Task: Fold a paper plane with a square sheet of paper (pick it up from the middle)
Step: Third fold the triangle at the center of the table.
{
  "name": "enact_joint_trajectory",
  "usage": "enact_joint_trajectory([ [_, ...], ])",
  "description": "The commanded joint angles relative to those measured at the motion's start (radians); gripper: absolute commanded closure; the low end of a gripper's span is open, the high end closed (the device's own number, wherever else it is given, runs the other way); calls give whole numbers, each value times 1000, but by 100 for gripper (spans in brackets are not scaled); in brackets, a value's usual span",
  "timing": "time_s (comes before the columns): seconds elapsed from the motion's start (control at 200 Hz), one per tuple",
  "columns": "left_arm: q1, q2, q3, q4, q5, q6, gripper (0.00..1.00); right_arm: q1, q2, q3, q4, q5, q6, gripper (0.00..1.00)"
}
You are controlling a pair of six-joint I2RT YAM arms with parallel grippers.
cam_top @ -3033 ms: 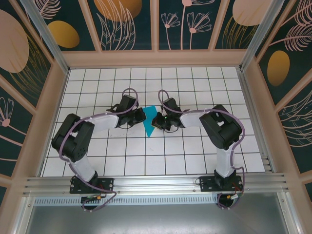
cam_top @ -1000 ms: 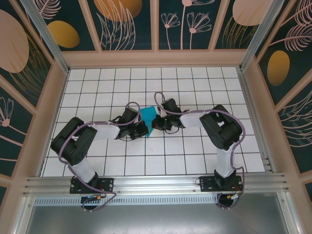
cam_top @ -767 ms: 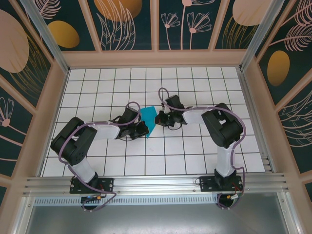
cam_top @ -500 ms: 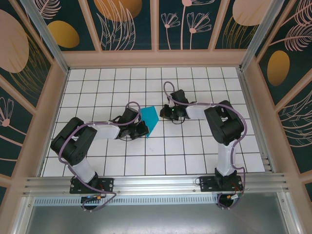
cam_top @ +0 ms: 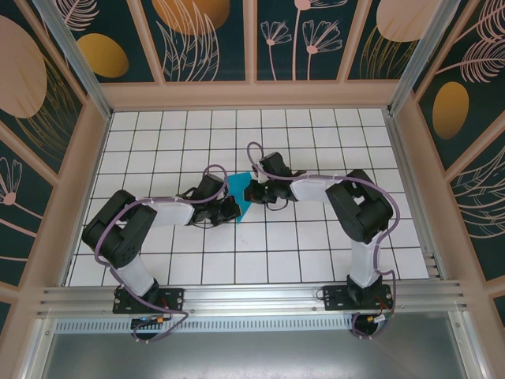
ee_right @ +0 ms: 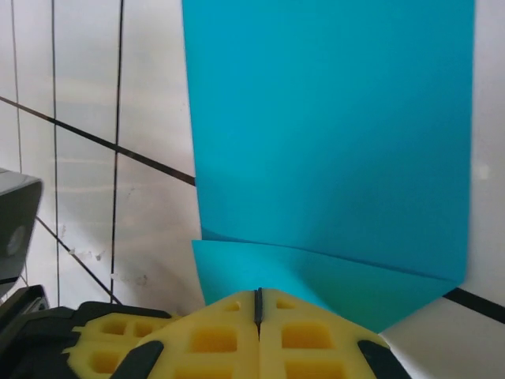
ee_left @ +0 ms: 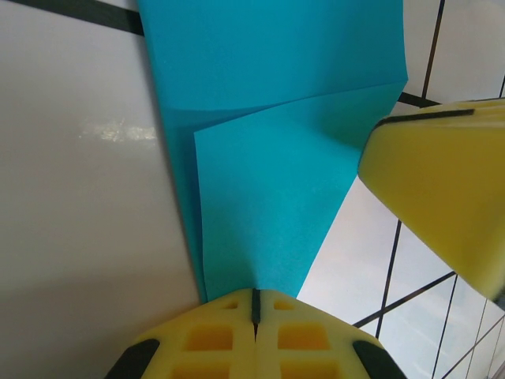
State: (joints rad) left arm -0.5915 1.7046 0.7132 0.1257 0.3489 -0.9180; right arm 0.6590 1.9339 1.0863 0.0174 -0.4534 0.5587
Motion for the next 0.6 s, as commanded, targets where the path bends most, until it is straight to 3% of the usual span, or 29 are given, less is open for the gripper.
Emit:
enact_joint_trajectory([
  [0.0,9,26,-35,-175,-114,27,100,-12,39,23,-33,9,-10,98],
  [0.33,9,20,-40,-173,-109,28,100,-105,108,96,-123,156,-62,99],
  [0.595,9,17,-35,-166,-107,28,100,-87,-2,87,-91,120,-56,99],
])
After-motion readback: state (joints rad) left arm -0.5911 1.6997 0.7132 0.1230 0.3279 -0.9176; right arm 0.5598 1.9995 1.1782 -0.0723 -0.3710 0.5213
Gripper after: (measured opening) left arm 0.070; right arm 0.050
